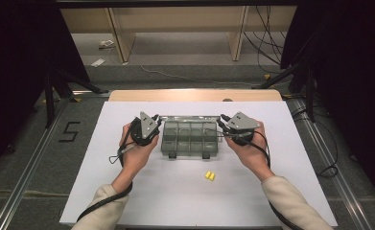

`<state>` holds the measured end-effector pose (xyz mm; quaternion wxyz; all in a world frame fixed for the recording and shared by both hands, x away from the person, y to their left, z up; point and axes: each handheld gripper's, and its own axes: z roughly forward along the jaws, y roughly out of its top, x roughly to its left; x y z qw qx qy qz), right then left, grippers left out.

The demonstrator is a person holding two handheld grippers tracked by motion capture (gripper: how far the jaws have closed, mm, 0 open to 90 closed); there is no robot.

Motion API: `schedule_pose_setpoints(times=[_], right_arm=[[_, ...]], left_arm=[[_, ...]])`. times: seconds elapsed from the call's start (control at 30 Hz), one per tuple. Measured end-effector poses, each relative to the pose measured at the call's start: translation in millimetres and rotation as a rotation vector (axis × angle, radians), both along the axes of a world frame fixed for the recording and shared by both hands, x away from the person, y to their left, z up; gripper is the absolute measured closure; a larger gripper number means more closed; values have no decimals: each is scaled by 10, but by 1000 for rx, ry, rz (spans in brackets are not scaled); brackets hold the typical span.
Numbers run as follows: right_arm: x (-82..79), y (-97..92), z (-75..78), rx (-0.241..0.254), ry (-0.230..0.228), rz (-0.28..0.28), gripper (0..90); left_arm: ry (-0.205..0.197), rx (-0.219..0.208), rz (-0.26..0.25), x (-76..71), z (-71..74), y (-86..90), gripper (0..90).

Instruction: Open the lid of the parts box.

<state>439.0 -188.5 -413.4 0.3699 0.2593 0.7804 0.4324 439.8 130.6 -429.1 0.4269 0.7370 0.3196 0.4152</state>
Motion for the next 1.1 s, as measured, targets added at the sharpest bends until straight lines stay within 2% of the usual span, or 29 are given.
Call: schedule_pose_setpoints(times=[0.1, 0.23, 0.4, 0.6, 1.1], right_arm=[[10, 13, 9, 2, -3, -3, 773], [28, 26, 20, 4, -9, -13, 780], [54, 24, 33, 4, -12, -20, 794], [69, 30, 44, 10, -12, -30, 800], [159, 29, 76, 61, 10, -48, 809]], left_arm=[[-2, 0, 3, 14, 7, -6, 799], [-8, -30, 14, 42, 8, -27, 812], [-16, -46, 24, 64, -9, -43, 825], [-12, -58, 34, 93, 9, -48, 828], [10, -86, 42, 168, 50, -46, 832]])
